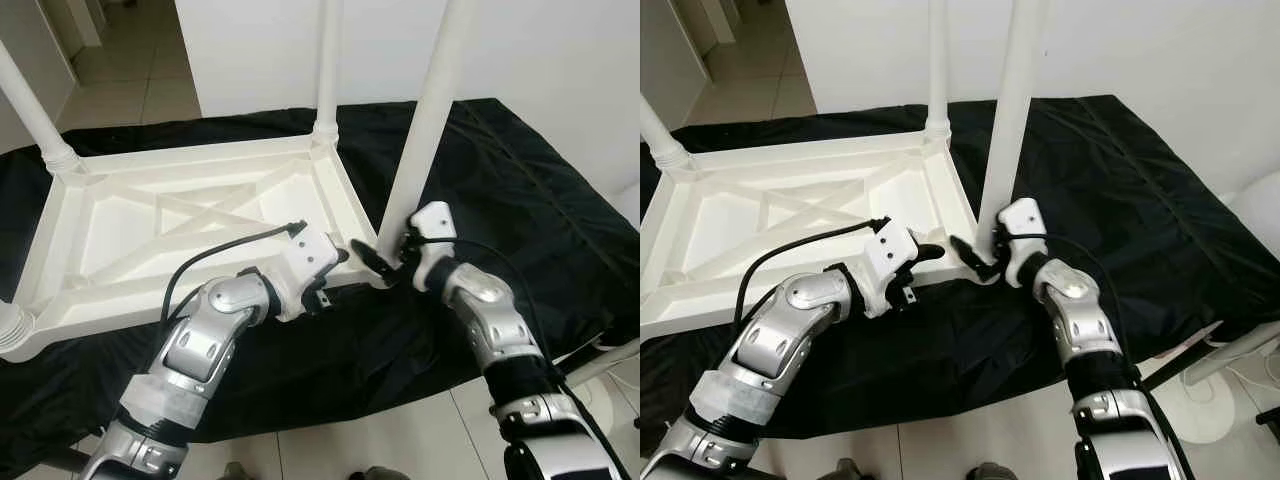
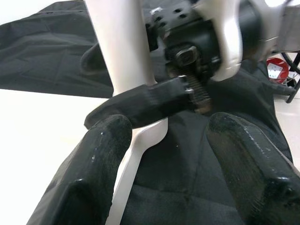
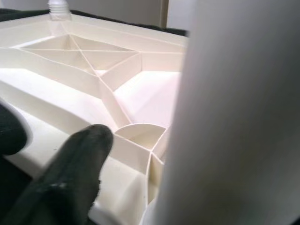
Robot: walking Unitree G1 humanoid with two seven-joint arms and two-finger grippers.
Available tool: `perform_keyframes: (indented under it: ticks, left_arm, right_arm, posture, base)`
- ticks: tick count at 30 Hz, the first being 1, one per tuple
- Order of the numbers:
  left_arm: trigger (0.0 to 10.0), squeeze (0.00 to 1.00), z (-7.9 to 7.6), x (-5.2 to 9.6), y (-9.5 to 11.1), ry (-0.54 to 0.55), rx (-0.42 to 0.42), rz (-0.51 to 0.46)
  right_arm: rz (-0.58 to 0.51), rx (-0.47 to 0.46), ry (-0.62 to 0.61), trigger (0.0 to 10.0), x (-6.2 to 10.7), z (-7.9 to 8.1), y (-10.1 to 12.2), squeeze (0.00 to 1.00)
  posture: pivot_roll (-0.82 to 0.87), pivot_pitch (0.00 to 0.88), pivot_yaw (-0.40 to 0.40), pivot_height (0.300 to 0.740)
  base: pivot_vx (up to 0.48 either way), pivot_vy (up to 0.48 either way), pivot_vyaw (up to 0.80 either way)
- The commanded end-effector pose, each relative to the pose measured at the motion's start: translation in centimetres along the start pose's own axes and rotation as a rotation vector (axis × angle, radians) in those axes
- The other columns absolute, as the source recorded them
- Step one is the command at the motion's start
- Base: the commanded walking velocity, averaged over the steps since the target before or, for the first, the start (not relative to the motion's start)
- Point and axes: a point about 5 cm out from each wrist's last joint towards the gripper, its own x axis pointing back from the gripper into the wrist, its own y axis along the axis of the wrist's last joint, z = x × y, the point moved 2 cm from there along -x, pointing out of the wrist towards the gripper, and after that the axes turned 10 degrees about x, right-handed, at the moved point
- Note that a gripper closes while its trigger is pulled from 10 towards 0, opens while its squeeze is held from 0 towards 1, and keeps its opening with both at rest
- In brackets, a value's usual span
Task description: Building children table
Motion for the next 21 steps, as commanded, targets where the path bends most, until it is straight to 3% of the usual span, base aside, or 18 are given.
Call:
perform_keyframes:
  ticks: [1,2,13,14,21]
  left_arm:
    - [10.0,0.00,0.3,-0.1,0.0,0.029,-0.014,0.009]
    - [10.0,0.00,0.3,0.0,0.0,0.030,-0.014,0.008]
    - [10.0,0.00,0.5,0.5,-0.1,0.061,-0.002,0.007]
    - [10.0,0.00,0.5,0.5,-0.2,0.062,0.001,0.007]
    - [10.0,0.00,0.6,0.4,-0.1,0.068,0.003,0.007]
  right_arm:
    - [0.020,0.016,0.044,1.3,-0.5,0.1,-0.3,0.00]
    - [0.024,0.018,0.047,0.0,-0.5,0.1,-0.4,0.00]
    - [0.052,-0.010,0.065,0.0,0.6,-0.7,-1.8,0.00]
    - [0.046,-0.027,0.027,10.0,0.8,-1.1,-1.8,0.00]
    - [0.032,-0.054,-0.100,10.0,0.7,-1.9,-1.5,0.00]
  posture:
    - [-0.04,0.000,0.012,0.740]
    - [-0.04,0.000,0.012,0.740]
    - [-0.04,0.005,0.001,0.740]
    - [-0.04,0.014,0.001,0.740]
    - [-0.05,0.021,0.001,0.740]
  base:
    - [0.000,0.000,0.00]
    - [0.000,0.000,0.00]
    - [0.000,0.000,0.00]
    - [0.000,0.000,0.00]
    - [0.000,0.000,0.00]
